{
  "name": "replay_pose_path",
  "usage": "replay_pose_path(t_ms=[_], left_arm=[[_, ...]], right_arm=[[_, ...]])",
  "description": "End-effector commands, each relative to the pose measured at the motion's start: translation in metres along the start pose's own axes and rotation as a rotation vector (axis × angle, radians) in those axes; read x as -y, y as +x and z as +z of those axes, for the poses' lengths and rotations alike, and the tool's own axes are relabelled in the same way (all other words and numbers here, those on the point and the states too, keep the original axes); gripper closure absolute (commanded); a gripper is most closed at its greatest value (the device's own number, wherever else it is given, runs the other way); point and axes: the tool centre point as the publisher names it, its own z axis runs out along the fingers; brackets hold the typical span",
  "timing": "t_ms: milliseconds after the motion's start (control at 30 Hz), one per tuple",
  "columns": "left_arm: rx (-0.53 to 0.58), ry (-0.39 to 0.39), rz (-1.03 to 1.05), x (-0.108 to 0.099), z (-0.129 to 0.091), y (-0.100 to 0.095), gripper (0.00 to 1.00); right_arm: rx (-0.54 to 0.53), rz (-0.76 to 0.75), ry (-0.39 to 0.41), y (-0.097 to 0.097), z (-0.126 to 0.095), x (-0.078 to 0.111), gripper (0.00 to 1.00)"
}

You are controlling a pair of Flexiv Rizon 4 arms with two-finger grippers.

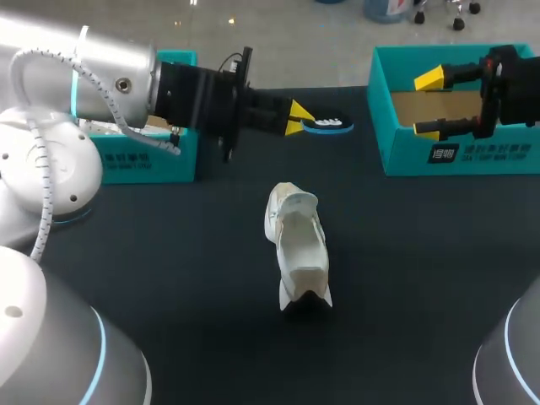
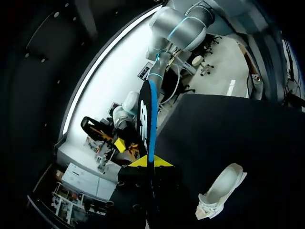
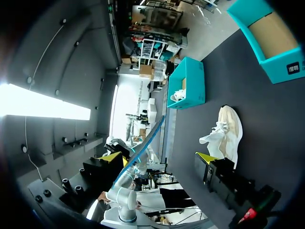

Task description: Take the shoe out of the shoebox, open the shoe tongue, remove and reinsert the insole, then place the shoe into the shoebox

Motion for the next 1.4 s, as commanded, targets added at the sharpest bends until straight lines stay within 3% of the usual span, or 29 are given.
replay_pose_path(t_ms=[33,200,367,633,933,1300,1400], left_arm=[[0.129,-0.082,0.470,-0.008,0.002,0.009,1.00],[0.234,-0.029,0.632,-0.015,0.004,0.012,1.00],[0.269,-0.028,0.780,-0.021,0.013,0.018,1.00],[0.313,-0.022,0.776,-0.031,0.028,0.027,1.00],[0.386,-0.055,0.673,-0.032,0.039,0.016,1.00],[0.320,-0.067,0.613,-0.032,0.047,0.016,1.00],[0.295,-0.067,0.609,-0.033,0.049,0.015,1.00]], right_arm=[[0.001,0.000,0.000,0.000,0.001,-0.001,0.00],[0.001,0.000,0.000,0.000,0.001,-0.001,0.00],[0.001,0.000,0.000,0.000,0.001,-0.001,0.00],[0.011,0.002,0.000,0.004,0.006,-0.001,0.00],[0.025,0.000,0.019,0.012,0.026,0.000,0.00],[-0.003,-0.011,0.080,0.019,0.055,0.009,0.00],[0.009,-0.007,0.087,0.020,0.061,0.012,0.16]])
